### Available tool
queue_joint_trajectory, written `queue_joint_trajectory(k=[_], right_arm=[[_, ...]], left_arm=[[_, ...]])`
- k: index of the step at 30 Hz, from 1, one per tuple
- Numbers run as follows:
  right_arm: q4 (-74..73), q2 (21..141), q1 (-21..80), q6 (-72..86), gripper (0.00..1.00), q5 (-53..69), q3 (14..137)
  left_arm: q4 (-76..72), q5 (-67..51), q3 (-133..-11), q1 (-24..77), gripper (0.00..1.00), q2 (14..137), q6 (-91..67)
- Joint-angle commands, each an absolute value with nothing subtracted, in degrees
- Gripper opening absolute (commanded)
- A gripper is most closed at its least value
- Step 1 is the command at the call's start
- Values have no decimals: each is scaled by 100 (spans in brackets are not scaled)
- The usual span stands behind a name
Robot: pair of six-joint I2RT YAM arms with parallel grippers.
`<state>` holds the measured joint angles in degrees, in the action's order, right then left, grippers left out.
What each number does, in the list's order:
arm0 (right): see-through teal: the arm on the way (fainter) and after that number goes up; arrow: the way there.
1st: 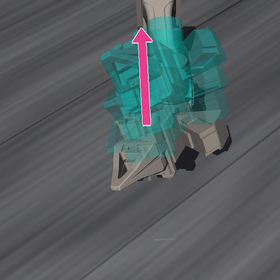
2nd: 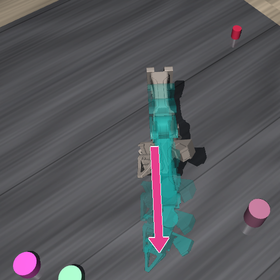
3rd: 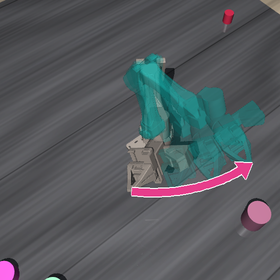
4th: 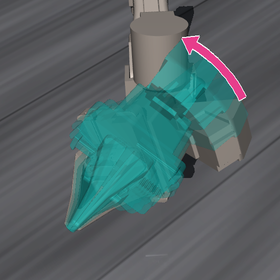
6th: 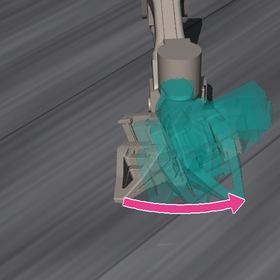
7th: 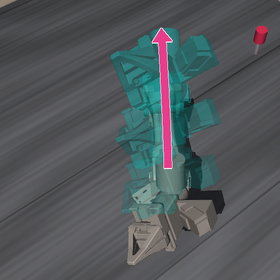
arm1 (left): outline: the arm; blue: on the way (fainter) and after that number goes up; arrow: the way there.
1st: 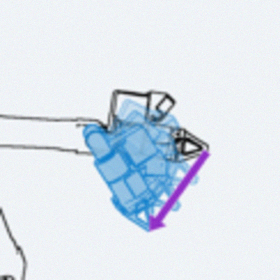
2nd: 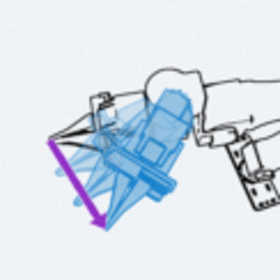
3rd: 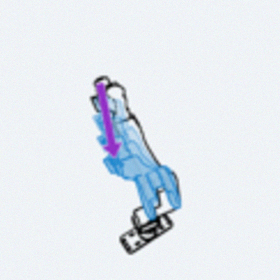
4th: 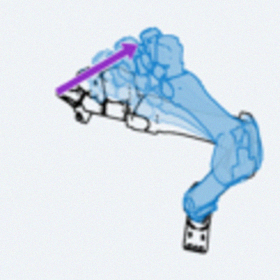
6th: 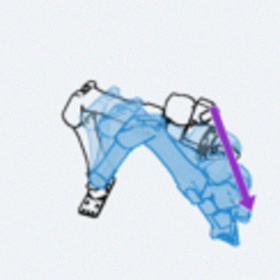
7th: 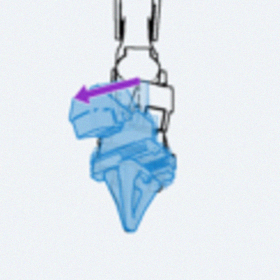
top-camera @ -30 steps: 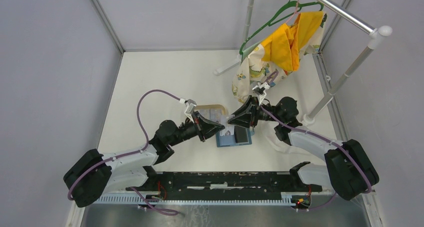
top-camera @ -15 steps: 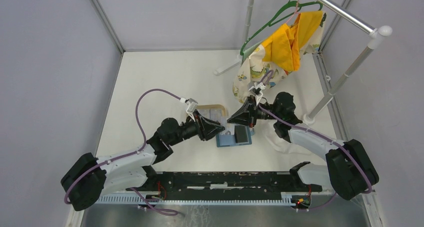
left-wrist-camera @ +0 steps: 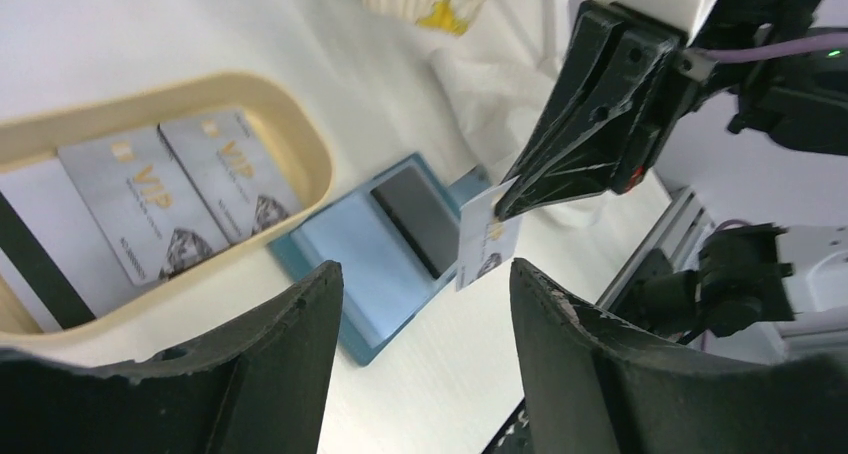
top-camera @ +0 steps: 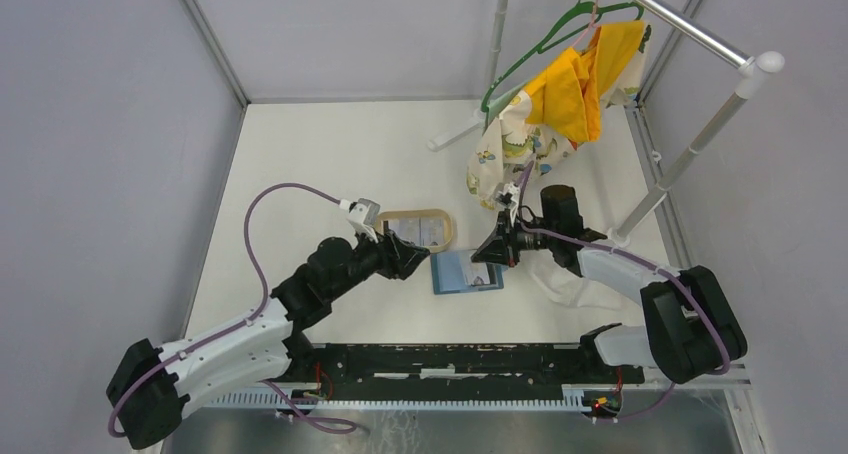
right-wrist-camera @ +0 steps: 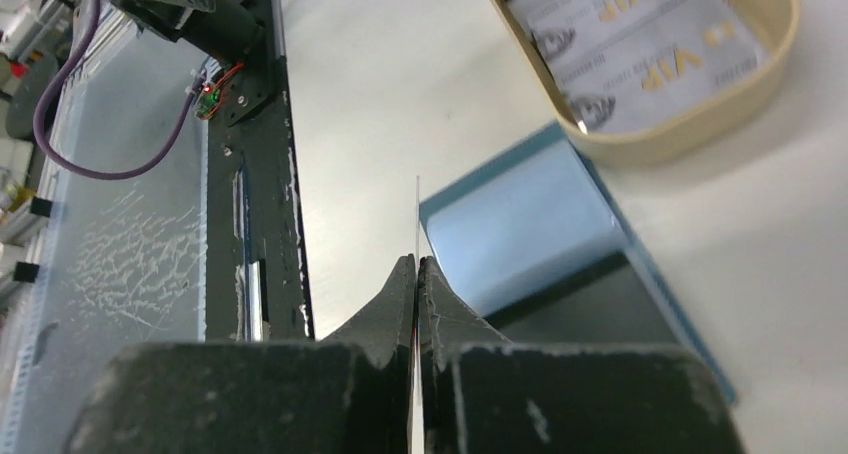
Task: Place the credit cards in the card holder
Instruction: Insert the credit card into the card holder.
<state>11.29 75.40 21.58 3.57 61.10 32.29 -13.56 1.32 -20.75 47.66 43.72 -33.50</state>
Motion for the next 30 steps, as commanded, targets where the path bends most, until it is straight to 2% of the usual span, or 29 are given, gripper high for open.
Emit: queue_joint_trajectory(k=[1,4,9,17,30], right_arm=[[1671,7660,1886,816,0,5915,2888],[2157,7836,1709,1299,0,5842,2649],[3042,8079,1431,2173,0,5671,2293],[4391,8498,1249,3517,0,5520,1901],[4681,8862,1109,4001,0,5063,1712]], left_arm=[[-1911,-173,-1949,4782,64,4950,-3704],[-2333,-244,-1938,4781,57,5529,-3887],[-2649,-175,-1984,4854,53,6244,-4103],[-2276,908,-2203,5259,54,6944,-4203],[-1171,2322,-3023,5955,56,7999,-4306]])
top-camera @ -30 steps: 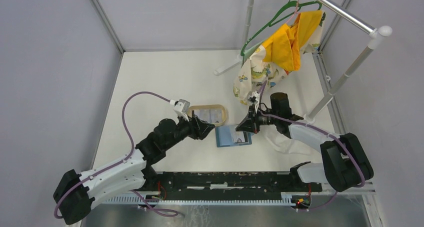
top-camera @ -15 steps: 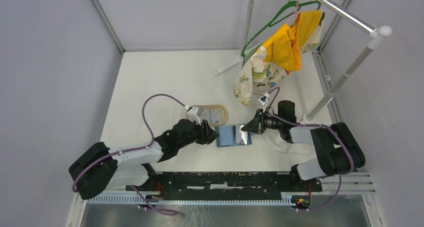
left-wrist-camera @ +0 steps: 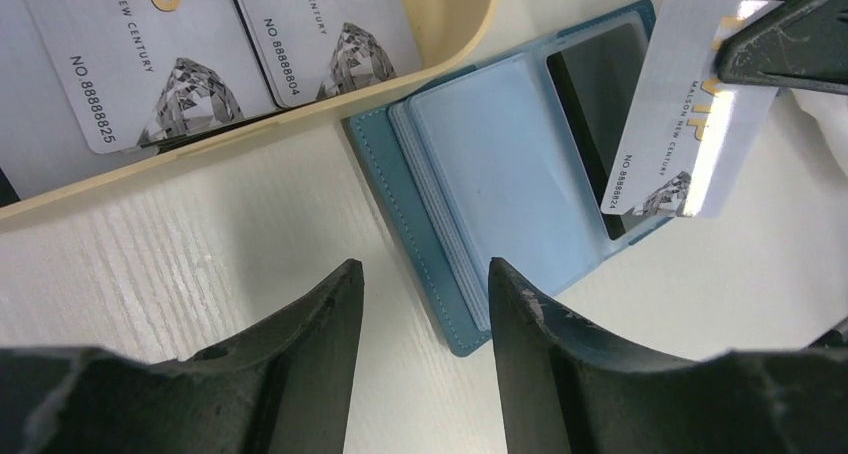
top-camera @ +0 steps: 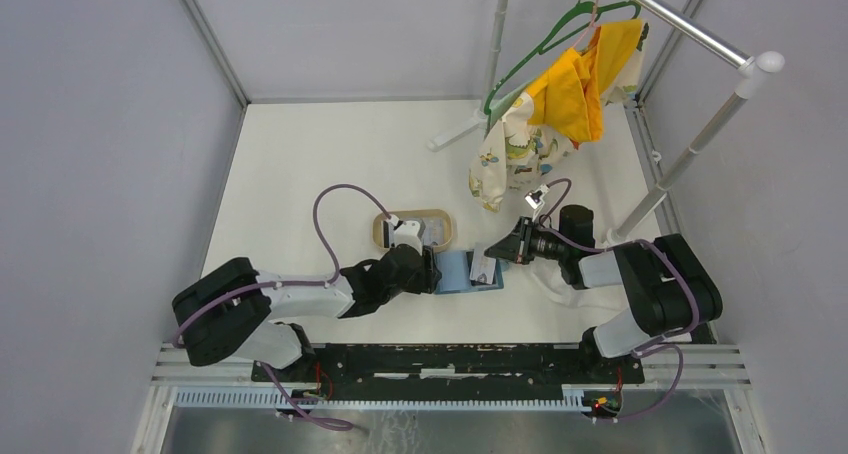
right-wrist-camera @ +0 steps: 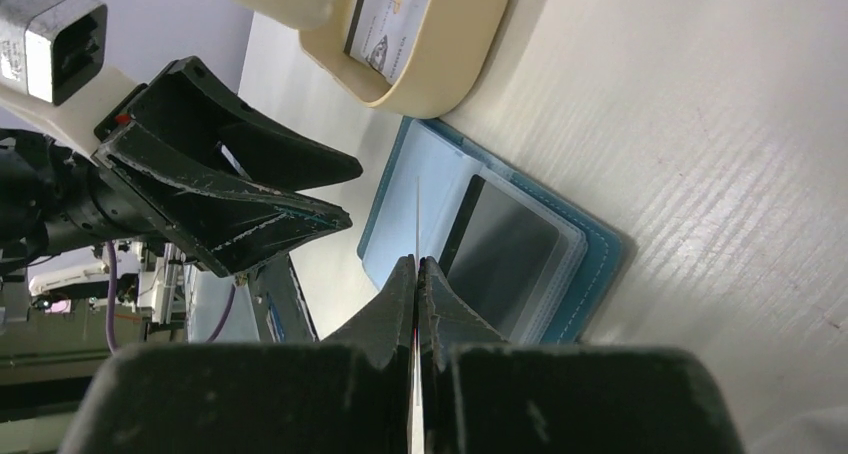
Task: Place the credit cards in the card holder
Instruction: Insert the credit card into the card holder.
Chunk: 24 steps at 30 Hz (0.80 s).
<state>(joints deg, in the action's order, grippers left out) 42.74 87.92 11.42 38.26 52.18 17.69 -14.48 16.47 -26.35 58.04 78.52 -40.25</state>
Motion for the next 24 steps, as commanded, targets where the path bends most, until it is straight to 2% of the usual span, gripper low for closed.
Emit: queue_joint_trajectory(k=[1,8,24], right_arm=[[4697,8887,1114,4028,0,5027,1712],[4830,9097,1108,4335,0,4985,1722],[4936,9273,1125,4659,0,4890,1709]], left_arm=[[-1095,2418,-3071,5993,56,8041,-4319],[-826,2553,-3319,6090,48,8341,-4368],[-610,2518,-3666,6211,39,8775,-4368]])
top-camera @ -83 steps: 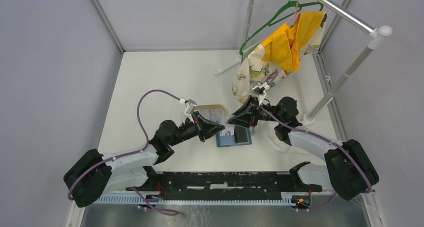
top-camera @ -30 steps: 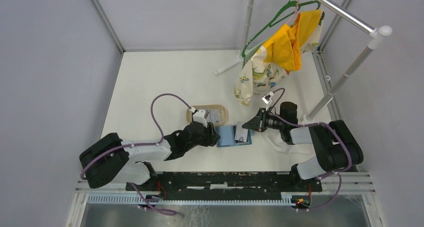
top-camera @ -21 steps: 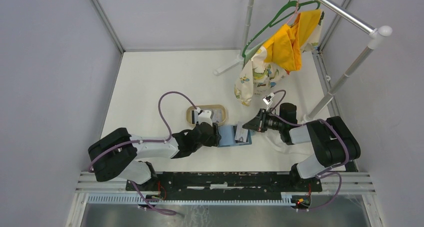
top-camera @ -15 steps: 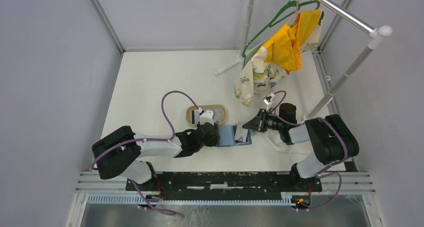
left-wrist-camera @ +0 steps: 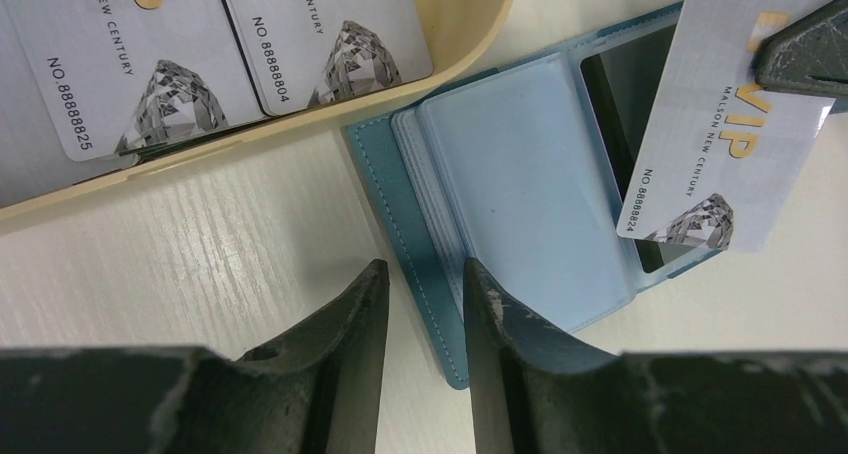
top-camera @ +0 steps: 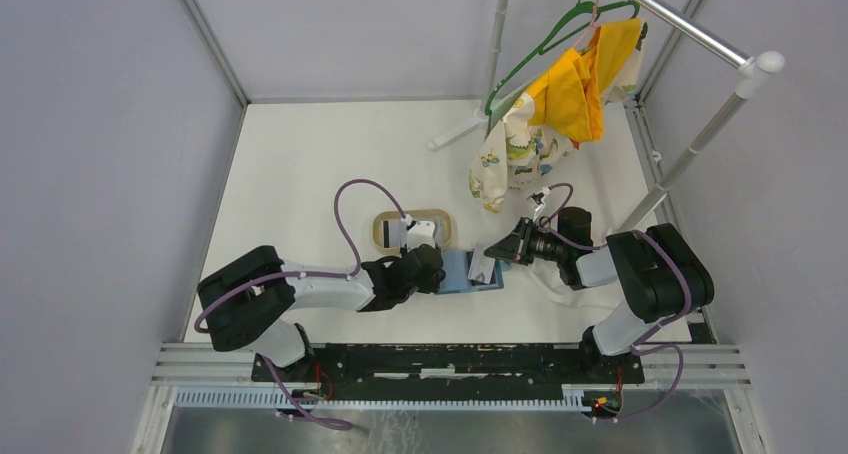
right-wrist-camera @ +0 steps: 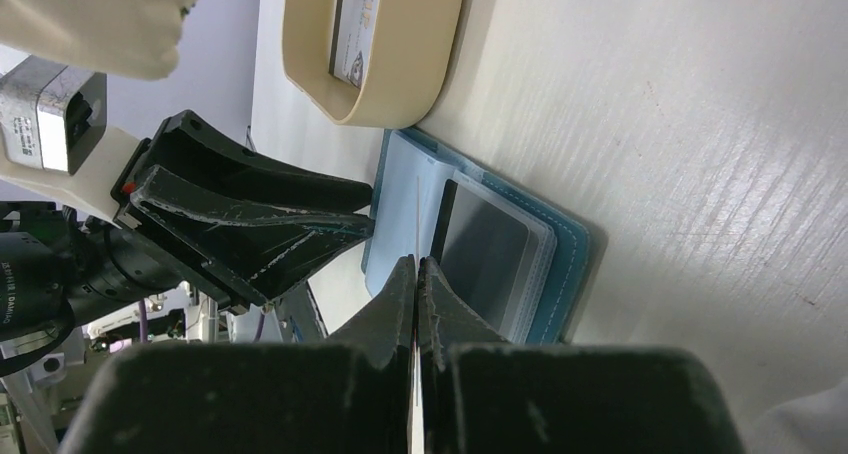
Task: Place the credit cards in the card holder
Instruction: Insert the credit card into the card holder.
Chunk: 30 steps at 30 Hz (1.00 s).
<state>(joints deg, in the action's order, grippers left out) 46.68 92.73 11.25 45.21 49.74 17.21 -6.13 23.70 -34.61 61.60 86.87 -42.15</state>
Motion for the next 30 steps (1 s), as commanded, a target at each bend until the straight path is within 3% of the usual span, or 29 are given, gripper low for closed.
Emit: queue_joint_trajectory(k=[1,7,23,30], right_arm=[[4972,9252,1123,4671,0,4968,1745],[4914,8879,1112,4565,0,4985,1802],[5160,9394,1371,4662,0,4998,1779],[5101,9430,1423,4614,0,4842,1767]], left_arm=[[-563,2545,-3673,6214,39,8782,-4368],[-343,2746,-3657,6208,40,8640,-4412],[-505,2470,-3569,6215,53,8376,-4378],[-584,2310,-3625,6211,52,8587,-4333]])
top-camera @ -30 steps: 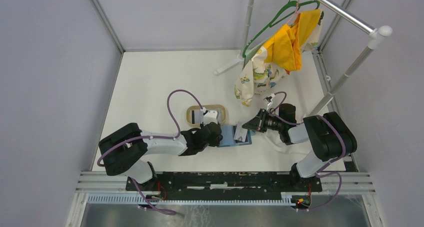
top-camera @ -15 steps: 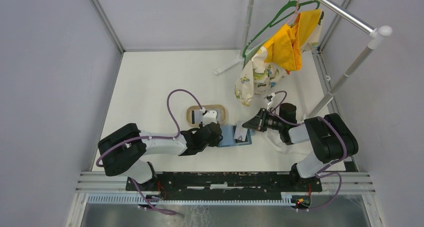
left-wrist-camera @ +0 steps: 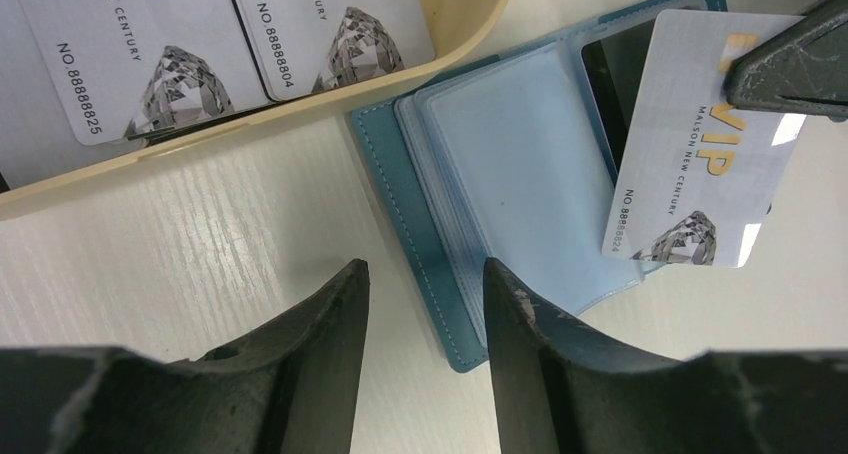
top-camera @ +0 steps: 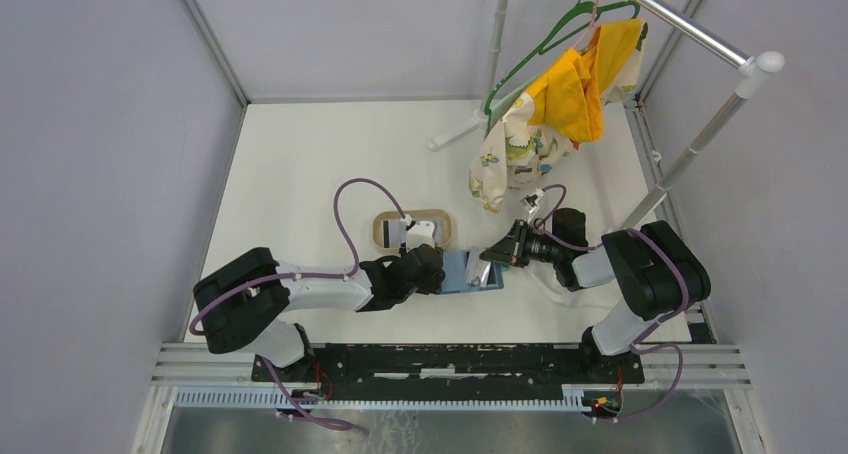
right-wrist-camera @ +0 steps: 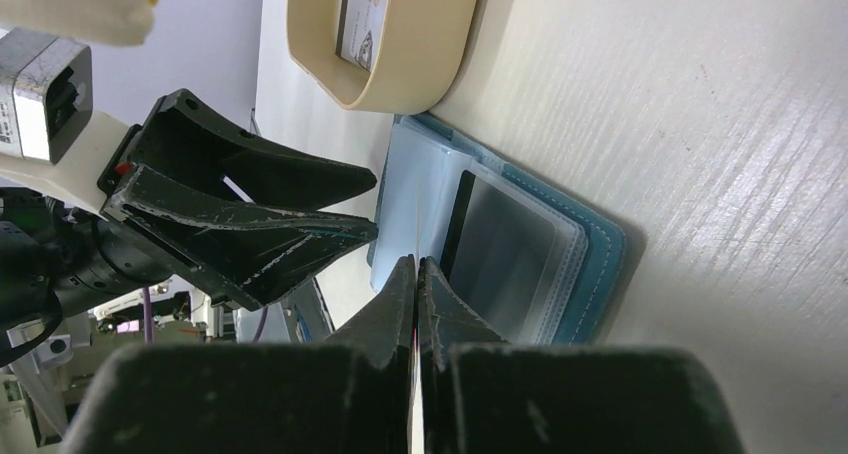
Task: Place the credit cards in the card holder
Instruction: Insert the credit card into the card holder.
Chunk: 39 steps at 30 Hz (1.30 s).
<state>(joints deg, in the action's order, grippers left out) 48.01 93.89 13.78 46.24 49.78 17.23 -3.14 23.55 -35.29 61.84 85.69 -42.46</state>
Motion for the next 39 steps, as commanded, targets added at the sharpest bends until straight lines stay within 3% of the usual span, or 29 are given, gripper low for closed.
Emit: queue_joint_trajectory(k=[1,19,29,39], right_arm=[[5092,9438,1443,4622,0,4813,1772],[3398,9888,1771,3807,0,4697,2580],[1753,9948,1772,3176,2,3820,3166],[1500,9976,1848,3108,7,3736,3271]], left_arm=[[-588,2296,-3636,6214,51,8613,-4332],[-130,2585,-3661,6207,52,8250,-4359],[-299,2491,-3603,6217,55,8194,-4318],[-448,2409,-3680,6213,56,8442,-4315]])
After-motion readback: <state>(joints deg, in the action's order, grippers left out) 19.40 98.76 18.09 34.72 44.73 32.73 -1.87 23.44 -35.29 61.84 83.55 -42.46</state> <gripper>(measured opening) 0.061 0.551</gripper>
